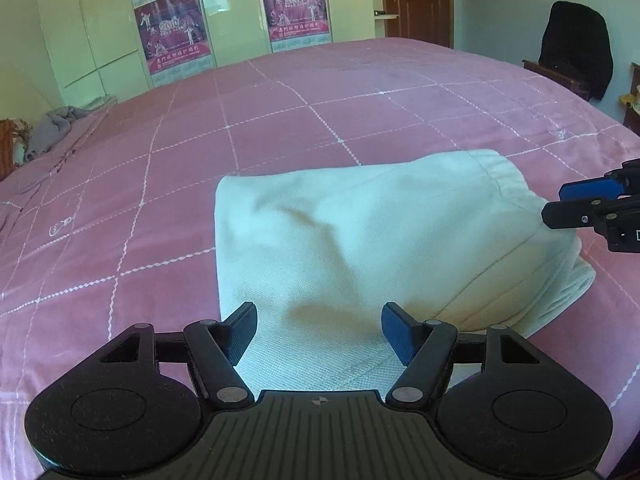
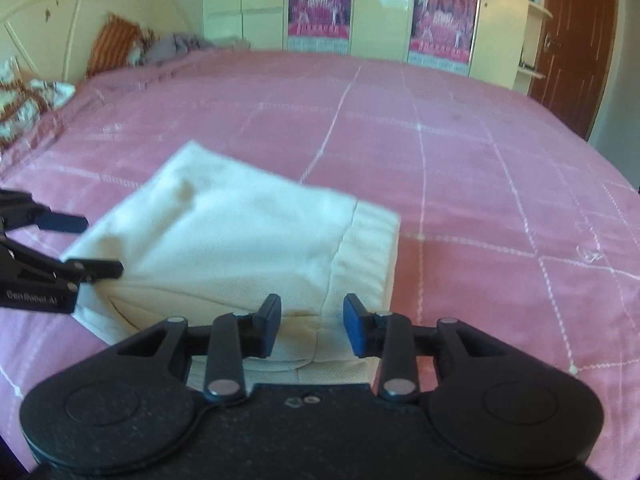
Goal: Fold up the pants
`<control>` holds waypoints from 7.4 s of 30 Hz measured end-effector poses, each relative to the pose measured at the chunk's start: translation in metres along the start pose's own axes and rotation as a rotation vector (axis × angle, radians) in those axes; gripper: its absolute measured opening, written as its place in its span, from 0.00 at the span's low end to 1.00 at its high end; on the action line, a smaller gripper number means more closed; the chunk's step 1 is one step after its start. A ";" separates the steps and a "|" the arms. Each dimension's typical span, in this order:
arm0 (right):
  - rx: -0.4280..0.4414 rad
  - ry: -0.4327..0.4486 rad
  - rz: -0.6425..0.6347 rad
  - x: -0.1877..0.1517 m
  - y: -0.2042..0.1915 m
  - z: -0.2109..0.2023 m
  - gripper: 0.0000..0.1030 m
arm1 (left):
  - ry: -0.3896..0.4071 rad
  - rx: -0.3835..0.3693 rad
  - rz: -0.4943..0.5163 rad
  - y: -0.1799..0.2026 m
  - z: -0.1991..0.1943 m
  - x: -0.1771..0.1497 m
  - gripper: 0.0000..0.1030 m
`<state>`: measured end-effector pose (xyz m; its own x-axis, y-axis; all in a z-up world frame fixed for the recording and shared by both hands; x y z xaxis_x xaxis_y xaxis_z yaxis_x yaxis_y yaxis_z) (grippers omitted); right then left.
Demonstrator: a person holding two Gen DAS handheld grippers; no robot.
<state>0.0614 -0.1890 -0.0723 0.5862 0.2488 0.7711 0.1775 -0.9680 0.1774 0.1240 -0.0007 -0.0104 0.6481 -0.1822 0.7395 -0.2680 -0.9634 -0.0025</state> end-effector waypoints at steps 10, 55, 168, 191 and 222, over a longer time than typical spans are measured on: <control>0.003 -0.092 0.010 -0.012 -0.001 0.021 0.38 | -0.032 0.024 0.007 0.006 0.008 -0.016 0.67; 0.620 -0.061 0.810 -0.069 0.133 0.081 0.67 | -0.202 -0.695 -0.664 -0.135 0.136 -0.012 0.71; -0.115 0.270 0.103 0.005 -0.059 -0.212 1.00 | 0.382 0.016 -0.187 0.015 -0.238 -0.017 1.00; -0.110 0.253 0.109 0.004 -0.056 -0.208 1.00 | 0.393 0.015 -0.183 0.018 -0.239 -0.019 1.00; -0.109 0.255 0.111 0.003 -0.054 -0.207 1.00 | 0.406 0.018 -0.186 0.017 -0.240 -0.019 1.00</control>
<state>-0.1097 -0.1422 0.0468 0.3775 0.1381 0.9156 0.0289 -0.9901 0.1374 -0.0642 0.0333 0.1371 0.3508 0.0831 0.9328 -0.1583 -0.9765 0.1465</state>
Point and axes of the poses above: each gripper's, at about its wrist camera, not at the fingertips, and z roughly the way its jaws point, y to its right, x to its top, the point moved 1 cm from there along z, roughly the way its jaws point, and after that the axes turned 9 degrees about -z, right-handed, at the moved point
